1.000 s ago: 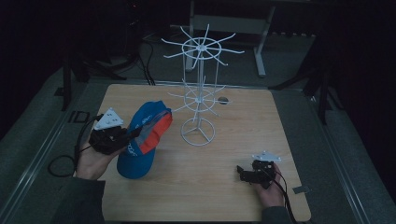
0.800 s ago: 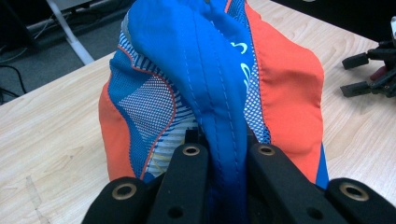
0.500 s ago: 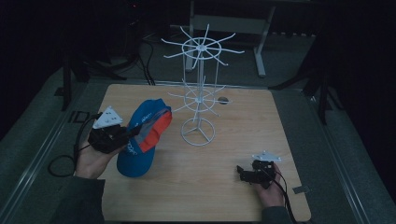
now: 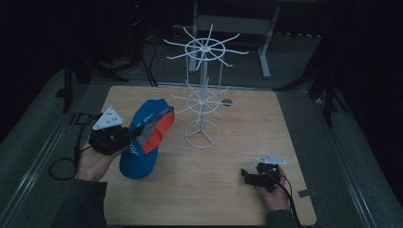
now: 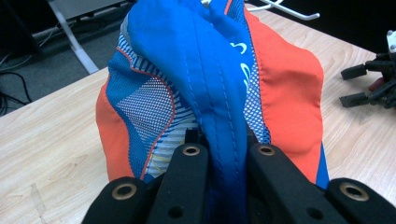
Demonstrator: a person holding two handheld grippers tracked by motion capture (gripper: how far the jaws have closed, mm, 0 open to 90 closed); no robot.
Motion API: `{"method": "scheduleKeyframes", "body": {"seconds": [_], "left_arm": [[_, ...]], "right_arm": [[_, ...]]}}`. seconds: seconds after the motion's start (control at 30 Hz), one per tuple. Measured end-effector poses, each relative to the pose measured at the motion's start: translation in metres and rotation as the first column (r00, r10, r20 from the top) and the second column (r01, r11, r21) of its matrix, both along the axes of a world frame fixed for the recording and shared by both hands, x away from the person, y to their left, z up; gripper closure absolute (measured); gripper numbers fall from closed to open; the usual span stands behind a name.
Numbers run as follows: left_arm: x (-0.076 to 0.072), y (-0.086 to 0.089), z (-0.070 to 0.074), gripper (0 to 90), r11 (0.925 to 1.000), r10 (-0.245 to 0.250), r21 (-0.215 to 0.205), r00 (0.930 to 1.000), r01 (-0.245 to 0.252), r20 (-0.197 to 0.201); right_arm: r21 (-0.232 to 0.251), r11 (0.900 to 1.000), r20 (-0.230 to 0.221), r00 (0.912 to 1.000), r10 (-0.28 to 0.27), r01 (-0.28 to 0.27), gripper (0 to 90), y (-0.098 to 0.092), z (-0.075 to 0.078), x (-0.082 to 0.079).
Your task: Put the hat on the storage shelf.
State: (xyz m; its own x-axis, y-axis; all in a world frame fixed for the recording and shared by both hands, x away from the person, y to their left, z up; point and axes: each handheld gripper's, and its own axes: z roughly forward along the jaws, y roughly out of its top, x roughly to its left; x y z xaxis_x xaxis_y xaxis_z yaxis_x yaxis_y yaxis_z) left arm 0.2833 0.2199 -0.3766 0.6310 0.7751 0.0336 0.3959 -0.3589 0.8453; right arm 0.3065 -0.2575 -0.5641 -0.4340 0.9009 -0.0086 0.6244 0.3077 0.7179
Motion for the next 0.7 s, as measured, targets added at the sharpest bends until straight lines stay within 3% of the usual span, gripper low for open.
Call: {"method": "scheduleKeyframes", "body": {"seconds": [0.7], "left_arm": [[-0.0023,0.0029,0.0082,89.1,0.9993,0.019,-0.034,0.9988,-0.018,0.045]], "right_arm": [[0.0,1.0,0.002,1.0,0.0,0.0,11.1,0.0,-0.0001,0.0001]]}}
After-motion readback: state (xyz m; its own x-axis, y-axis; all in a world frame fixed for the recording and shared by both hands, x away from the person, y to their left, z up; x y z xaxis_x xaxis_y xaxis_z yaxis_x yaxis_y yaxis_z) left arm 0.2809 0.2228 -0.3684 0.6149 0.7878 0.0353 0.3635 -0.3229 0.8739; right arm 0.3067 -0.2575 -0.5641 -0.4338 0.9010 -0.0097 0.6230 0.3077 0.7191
